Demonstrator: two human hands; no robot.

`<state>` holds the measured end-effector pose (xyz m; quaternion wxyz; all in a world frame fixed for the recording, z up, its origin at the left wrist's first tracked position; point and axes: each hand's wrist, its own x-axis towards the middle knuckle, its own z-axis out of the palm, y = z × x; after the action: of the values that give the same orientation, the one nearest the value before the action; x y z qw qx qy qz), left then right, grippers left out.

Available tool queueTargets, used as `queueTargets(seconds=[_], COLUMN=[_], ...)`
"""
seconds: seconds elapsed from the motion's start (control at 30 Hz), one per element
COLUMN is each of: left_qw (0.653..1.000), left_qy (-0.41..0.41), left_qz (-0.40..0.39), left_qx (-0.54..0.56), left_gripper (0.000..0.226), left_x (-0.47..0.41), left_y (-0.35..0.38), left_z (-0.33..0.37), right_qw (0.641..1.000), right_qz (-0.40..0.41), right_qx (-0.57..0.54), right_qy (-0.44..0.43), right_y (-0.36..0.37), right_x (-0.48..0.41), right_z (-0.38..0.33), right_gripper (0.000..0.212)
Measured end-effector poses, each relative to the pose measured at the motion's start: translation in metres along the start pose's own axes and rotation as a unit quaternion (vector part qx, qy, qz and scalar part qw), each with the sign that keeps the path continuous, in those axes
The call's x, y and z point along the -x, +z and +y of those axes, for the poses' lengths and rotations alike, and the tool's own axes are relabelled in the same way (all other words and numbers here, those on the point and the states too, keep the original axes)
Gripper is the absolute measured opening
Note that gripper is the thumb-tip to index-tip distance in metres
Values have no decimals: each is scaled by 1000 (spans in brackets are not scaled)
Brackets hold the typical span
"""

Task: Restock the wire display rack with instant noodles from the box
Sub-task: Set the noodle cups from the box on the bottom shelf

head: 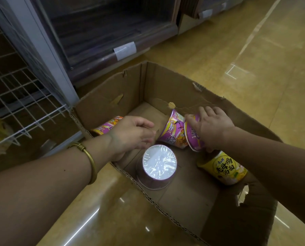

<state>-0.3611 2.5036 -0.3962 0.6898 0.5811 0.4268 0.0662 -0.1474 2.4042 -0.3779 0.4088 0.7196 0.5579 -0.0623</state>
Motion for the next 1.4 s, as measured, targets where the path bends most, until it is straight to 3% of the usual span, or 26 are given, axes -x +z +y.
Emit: queueTargets(seconds=[0.1,0.23,0.33,0.43,0.57,0.63,0.77,0.87,1.0,1.23,1.4], left_qw=[1000,998,996,993,986,973,953,950,951,972,977], left_qy=[-5,-38,-83,-112,-137,-152,-141,-115,-85,-15,22], left_qz=[13,32,22,0,-26,-65,-80,-82,-60,17,47], left_qx=[4,25,38,39,93,158,257,279,290,233,208], left_gripper=[16,8,43,59,61,64,65,64,58,37,32], left_x=[-3,-3,-5,-6,-4,-2,4,7,6,0,-3], left_y=[-2,-5,-6,-5,-3,-5,-13,-19,-22,-22,-21], left_z=[-1,3,4,6,15,20,28,30,29,25,23], right_qw=[998,977,946,878,747,690,627,657,682,737,782], right_qz=[24,47,75,91,136,148,180,222,250,231,214], right_qx=[-60,-209,-314,-466,-637,-690,-731,-698,-670,-622,-579], right_qy=[11,3,-16,-55,-136,-163,-201,-179,-151,-125,-87], right_y=[-6,-23,-29,-42,-53,-49,-44,-41,-34,-27,-24], right_x=[1,13,25,37,44,37,22,15,10,0,-7], right_z=[6,28,41,51,44,32,11,-2,-18,-26,-30], right_gripper=[112,116,115,115,102,116,124,128,112,96,70])
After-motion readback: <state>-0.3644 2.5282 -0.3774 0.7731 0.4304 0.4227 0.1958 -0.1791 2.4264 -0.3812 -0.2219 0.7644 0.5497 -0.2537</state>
